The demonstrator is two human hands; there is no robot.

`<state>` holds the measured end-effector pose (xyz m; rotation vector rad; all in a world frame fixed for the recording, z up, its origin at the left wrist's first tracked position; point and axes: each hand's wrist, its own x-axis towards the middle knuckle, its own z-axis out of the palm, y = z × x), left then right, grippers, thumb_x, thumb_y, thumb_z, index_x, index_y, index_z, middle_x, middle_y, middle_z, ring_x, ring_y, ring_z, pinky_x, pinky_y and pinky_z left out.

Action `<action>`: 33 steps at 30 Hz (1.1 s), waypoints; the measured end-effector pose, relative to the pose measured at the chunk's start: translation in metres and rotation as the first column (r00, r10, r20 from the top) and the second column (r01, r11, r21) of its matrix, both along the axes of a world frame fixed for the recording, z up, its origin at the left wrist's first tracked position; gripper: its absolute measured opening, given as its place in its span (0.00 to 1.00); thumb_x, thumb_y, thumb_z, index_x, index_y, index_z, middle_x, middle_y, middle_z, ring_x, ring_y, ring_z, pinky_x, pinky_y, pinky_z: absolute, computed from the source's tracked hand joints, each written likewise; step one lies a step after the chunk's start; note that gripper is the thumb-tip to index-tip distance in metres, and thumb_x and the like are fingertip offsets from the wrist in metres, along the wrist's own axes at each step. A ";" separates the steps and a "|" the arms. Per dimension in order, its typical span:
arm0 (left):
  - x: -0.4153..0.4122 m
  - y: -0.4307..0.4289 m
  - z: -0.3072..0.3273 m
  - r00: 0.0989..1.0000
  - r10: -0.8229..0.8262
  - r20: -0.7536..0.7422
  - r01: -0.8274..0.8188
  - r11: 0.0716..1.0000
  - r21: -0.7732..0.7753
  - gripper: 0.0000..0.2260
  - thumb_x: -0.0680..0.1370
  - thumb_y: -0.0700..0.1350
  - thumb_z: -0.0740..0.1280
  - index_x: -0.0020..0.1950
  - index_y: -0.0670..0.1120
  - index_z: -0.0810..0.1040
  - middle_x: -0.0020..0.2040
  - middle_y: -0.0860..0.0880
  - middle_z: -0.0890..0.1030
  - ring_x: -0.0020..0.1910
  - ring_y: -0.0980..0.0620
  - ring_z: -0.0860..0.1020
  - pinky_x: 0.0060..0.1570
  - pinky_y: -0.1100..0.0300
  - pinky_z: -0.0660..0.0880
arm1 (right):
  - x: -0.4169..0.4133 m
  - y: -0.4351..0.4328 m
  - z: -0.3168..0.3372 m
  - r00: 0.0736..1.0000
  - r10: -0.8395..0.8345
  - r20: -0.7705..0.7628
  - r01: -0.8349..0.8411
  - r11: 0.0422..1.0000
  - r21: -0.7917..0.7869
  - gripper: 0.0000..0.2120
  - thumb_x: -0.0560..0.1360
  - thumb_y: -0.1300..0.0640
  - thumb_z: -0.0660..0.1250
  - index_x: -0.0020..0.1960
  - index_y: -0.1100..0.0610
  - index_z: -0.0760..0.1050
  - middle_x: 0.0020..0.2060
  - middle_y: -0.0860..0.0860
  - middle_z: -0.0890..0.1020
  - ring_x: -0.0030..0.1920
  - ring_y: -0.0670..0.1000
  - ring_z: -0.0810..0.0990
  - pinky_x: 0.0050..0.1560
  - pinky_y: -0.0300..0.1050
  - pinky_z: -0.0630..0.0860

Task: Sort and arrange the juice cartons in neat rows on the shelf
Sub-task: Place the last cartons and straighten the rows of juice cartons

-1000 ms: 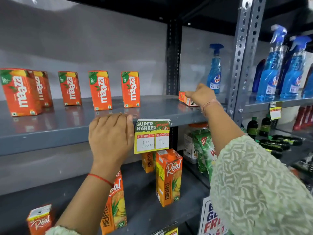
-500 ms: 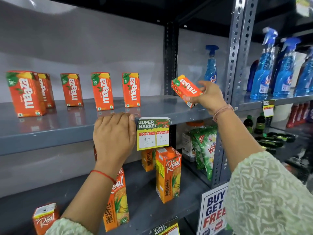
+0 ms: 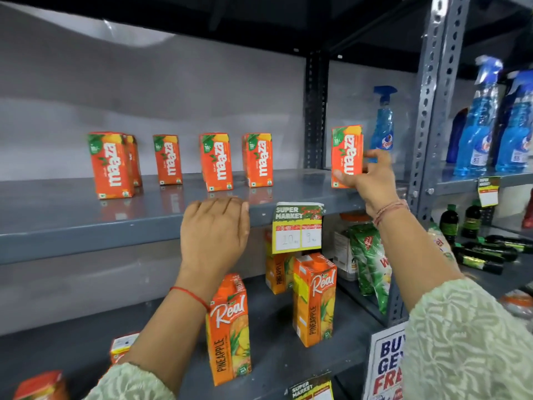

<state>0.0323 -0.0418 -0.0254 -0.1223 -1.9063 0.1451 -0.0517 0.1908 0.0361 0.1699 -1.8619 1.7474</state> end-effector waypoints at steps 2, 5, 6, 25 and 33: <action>0.012 -0.027 0.000 0.999 0.046 -0.027 -0.046 0.999 0.029 0.16 0.77 0.44 0.58 0.40 0.39 0.82 0.36 0.43 0.83 0.33 0.44 0.81 0.38 0.56 0.71 | 0.012 -0.028 0.009 0.995 0.102 -0.005 -0.102 0.994 -0.028 0.28 0.67 0.67 0.74 0.63 0.64 0.66 0.59 0.61 0.79 0.55 0.55 0.79 0.58 0.47 0.75; 0.031 -0.066 -0.002 0.993 0.106 -0.059 -0.104 0.994 0.026 0.16 0.77 0.44 0.58 0.38 0.38 0.82 0.36 0.41 0.83 0.33 0.42 0.80 0.38 0.55 0.72 | 0.029 -0.081 0.023 0.958 0.288 0.008 -0.288 0.958 -0.021 0.26 0.67 0.67 0.73 0.62 0.65 0.69 0.57 0.59 0.80 0.50 0.51 0.78 0.51 0.43 0.76; 0.038 -0.079 -0.002 0.990 0.127 -0.057 -0.125 0.991 0.037 0.16 0.77 0.44 0.58 0.38 0.38 0.81 0.36 0.41 0.83 0.33 0.42 0.80 0.38 0.54 0.71 | 0.035 -0.101 0.027 0.937 0.349 0.013 -0.349 0.937 -0.002 0.26 0.67 0.68 0.74 0.62 0.65 0.70 0.55 0.58 0.80 0.50 0.51 0.78 0.49 0.41 0.77; 0.079 -0.161 -0.001 0.986 0.159 -0.043 -0.156 0.985 0.078 0.30 0.82 0.52 0.44 0.38 0.40 0.82 0.35 0.43 0.83 0.32 0.42 0.80 0.38 0.55 0.74 | 0.042 -0.261 0.043 0.962 0.082 0.260 -0.245 0.676 0.695 0.30 0.71 0.49 0.70 0.66 0.64 0.67 0.65 0.58 0.74 0.66 0.58 0.72 0.65 0.47 0.69; 0.083 -0.158 0.001 0.989 0.145 -0.018 -0.142 0.983 0.115 0.32 0.82 0.53 0.42 0.39 0.40 0.82 0.35 0.43 0.83 0.32 0.43 0.81 0.40 0.54 0.76 | 0.042 -0.261 0.040 0.952 0.060 0.301 -0.253 0.708 0.659 0.21 0.73 0.59 0.69 0.63 0.65 0.69 0.62 0.58 0.77 0.63 0.57 0.75 0.60 0.45 0.72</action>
